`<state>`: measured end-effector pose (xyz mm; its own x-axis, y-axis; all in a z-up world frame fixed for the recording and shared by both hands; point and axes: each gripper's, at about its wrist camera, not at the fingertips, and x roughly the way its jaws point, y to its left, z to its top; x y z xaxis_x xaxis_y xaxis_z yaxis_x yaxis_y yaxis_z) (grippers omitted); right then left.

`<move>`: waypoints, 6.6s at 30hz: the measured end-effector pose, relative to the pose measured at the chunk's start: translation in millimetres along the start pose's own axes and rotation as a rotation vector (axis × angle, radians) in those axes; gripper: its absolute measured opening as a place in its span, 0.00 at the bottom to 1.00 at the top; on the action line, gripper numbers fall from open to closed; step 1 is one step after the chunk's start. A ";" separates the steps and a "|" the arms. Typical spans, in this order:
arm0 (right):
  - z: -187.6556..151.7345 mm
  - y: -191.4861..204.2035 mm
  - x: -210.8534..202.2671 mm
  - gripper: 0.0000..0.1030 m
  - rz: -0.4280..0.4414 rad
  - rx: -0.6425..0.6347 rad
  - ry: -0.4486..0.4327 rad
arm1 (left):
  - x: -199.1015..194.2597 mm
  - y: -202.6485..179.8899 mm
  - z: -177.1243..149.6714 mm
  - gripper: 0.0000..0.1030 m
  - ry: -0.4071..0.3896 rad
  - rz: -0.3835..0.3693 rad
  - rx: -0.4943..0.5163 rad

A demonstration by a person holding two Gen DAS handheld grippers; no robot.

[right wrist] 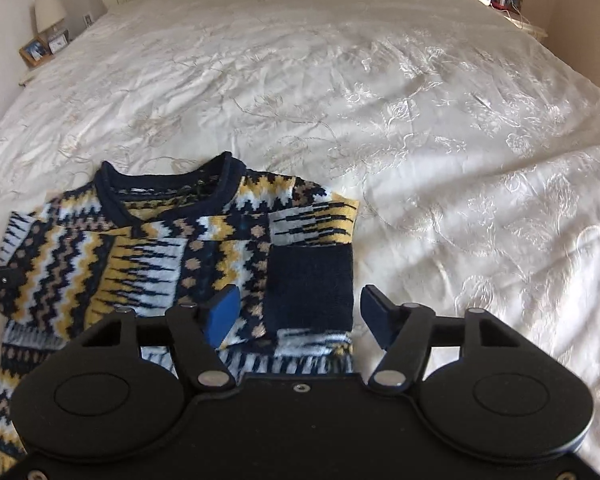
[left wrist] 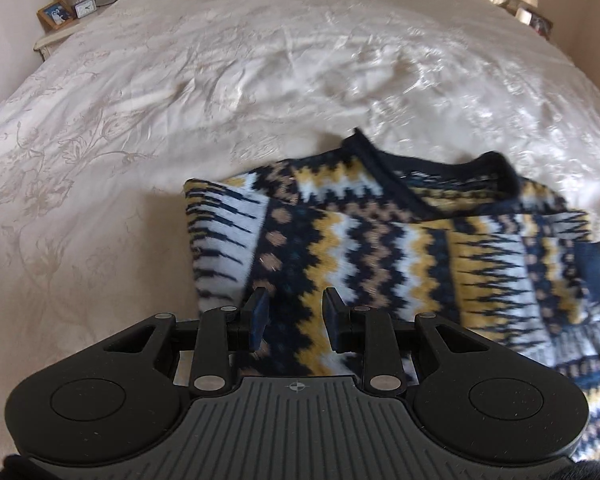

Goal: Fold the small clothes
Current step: 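Lower the cuff onto the folded sleeve and open the left gripper, then move both grippers along the sweater body to the navy ribbed hem, then grasp the navy ribbed hem with both grippers, then lift the hem with both grippers and fold it toward the collar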

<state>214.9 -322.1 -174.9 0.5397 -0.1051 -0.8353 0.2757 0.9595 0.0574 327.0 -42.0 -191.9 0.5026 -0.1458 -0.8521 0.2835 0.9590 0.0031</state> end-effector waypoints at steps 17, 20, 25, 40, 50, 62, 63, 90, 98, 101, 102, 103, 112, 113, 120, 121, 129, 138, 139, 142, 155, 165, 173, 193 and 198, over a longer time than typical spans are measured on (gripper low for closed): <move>20.5 -21.2 69.3 0.58 0.053 0.000 0.099 | 24.9 43.5 -11.3 0.28 0.004 -0.008 -0.129; 21.6 -28.6 75.6 0.51 0.077 0.028 0.111 | 21.9 46.5 -12.0 0.28 -0.006 -0.006 -0.155; 24.2 -27.8 76.6 0.15 0.104 0.017 0.114 | 17.3 48.3 -14.6 0.28 -0.010 0.006 -0.152; 54.7 -17.5 70.5 0.13 0.101 -0.060 0.034 | 20.7 41.7 23.2 0.28 -0.055 0.043 -0.080; 27.6 -38.9 94.1 0.12 0.015 -0.022 0.142 | 47.0 69.3 13.6 0.41 0.034 0.107 -0.128; 20.2 14.1 36.6 0.58 0.150 -0.084 -0.012 | -22.1 13.7 1.9 0.41 -0.057 -0.021 -0.081; 16.3 26.6 37.8 0.58 0.176 -0.102 -0.001 | -20.6 7.0 -0.9 0.41 -0.047 -0.034 -0.074; -104.6 66.9 15.0 0.73 0.141 -0.227 0.243 | -49.0 -26.7 -132.8 0.76 0.186 -0.056 0.073; -156.9 58.7 -3.2 0.81 0.091 -0.189 0.267 | -64.6 -21.9 -190.1 0.87 0.215 -0.047 0.100; -173.3 51.5 -15.6 0.81 0.100 -0.144 0.259 | -72.4 -14.8 -201.3 0.88 0.209 -0.071 0.084; -178.5 49.9 -19.2 0.81 0.104 -0.121 0.259 | -74.7 -12.7 -205.7 0.88 0.206 -0.079 0.083; -184.3 45.9 -23.9 0.81 0.105 -0.100 0.257 | -76.9 -11.0 -210.2 0.88 0.201 -0.088 0.087; -234.4 32.3 -57.0 0.82 0.144 0.008 0.251 | -102.9 -3.6 -252.6 0.88 0.125 -0.150 0.079; -239.2 32.4 -60.1 0.82 0.153 0.010 0.252 | -106.6 -2.3 -257.6 0.88 0.117 -0.151 0.068; -258.6 23.4 -67.4 0.82 0.218 -0.011 0.253 | -123.6 -4.7 -285.5 0.88 0.094 -0.143 0.002; -259.4 21.8 -68.5 0.82 0.226 -0.013 0.246 | -124.8 -6.6 -289.1 0.88 0.097 -0.143 -0.001; -278.6 16.4 -71.6 0.91 0.291 -0.048 0.214 | -108.4 -16.7 -306.5 0.89 0.128 -0.135 0.006; -290.1 8.8 -61.8 0.99 0.354 -0.048 0.223 | -97.3 -22.2 -304.6 0.98 0.159 -0.113 -0.023; -290.1 5.9 -63.2 0.99 0.356 -0.030 0.221 | -97.2 -23.2 -305.1 0.98 0.158 -0.109 -0.017; -291.1 -1.6 -75.3 0.99 0.366 0.012 0.184 | -97.2 -23.3 -307.3 0.98 0.146 -0.104 -0.025; -310.3 -30.0 -75.1 0.82 0.342 0.092 0.216 | -99.8 -25.2 -314.3 0.98 0.122 -0.091 -0.015; -302.2 -26.3 -66.0 0.48 0.387 0.121 0.256 | -115.8 -17.8 -322.6 0.61 0.078 -0.120 -0.054; -302.7 -29.7 -65.3 0.34 0.425 0.169 0.278 | -116.6 -15.2 -320.2 0.35 0.097 -0.177 -0.082; -263.5 -27.1 -128.1 0.13 0.475 0.213 0.083 | -170.4 -10.5 -278.7 0.09 -0.035 -0.238 -0.136; -231.1 -29.5 -140.3 0.13 0.484 0.231 0.000 | -183.1 -10.8 -242.4 0.09 -0.102 -0.257 -0.135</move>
<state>-52.8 -275.3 -185.8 0.6488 0.3352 -0.6832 0.1627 0.8159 0.5548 34.0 33.2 -162.8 0.5094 -0.4053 -0.7591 0.3043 0.9100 -0.2816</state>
